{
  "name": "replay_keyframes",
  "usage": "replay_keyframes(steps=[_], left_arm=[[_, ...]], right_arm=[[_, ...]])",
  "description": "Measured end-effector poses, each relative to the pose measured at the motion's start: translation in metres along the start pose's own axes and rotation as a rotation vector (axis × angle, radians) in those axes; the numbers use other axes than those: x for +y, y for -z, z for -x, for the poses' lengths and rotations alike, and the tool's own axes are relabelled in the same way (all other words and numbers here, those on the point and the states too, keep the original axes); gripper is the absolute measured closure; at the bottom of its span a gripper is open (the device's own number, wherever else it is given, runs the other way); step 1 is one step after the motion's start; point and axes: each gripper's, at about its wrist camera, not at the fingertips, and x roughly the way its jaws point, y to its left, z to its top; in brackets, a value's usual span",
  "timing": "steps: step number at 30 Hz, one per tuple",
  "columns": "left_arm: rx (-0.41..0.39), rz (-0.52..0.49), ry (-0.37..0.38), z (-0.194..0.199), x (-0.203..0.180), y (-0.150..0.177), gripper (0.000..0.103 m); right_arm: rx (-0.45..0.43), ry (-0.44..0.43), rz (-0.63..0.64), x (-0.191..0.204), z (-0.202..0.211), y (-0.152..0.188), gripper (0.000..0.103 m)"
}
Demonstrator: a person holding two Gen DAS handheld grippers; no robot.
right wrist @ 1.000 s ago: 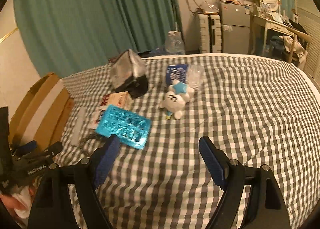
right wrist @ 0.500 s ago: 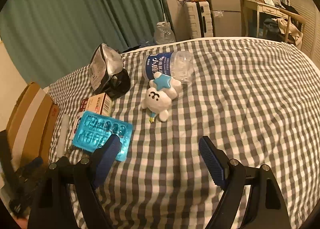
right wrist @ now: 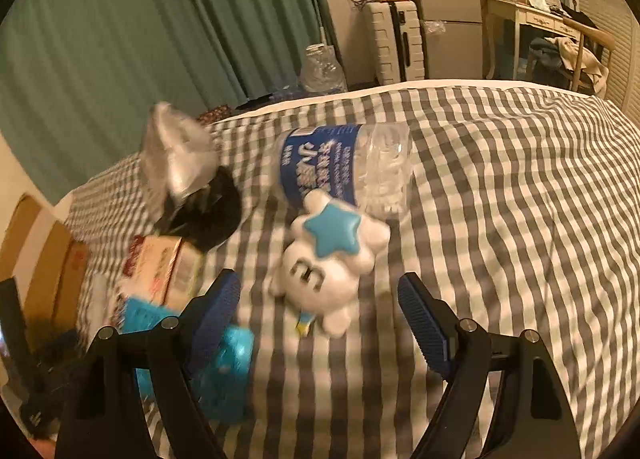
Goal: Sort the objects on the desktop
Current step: 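Grasp the white foam tube with the left tool while the right grasps the star plush toy, then carry the foam tube and plush toy over the box and release both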
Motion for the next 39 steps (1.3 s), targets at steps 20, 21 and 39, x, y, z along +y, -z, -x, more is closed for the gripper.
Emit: replay_keyframes(steps=[20,21,39], left_arm=[[-0.014,0.037,0.098,0.016,0.04,0.014,0.089],[-0.02,0.031,0.103,0.021,0.039,0.014,0.089],[-0.037,0.007,0.248,0.11,0.027,0.037,0.089]], right_arm=[[0.063,0.002,0.02,0.005,-0.014,-0.001,0.047],[0.067,-0.009,0.019,0.005,-0.009,0.002,0.046],[0.04,-0.069,0.092,0.031,0.105,0.042,0.047]])
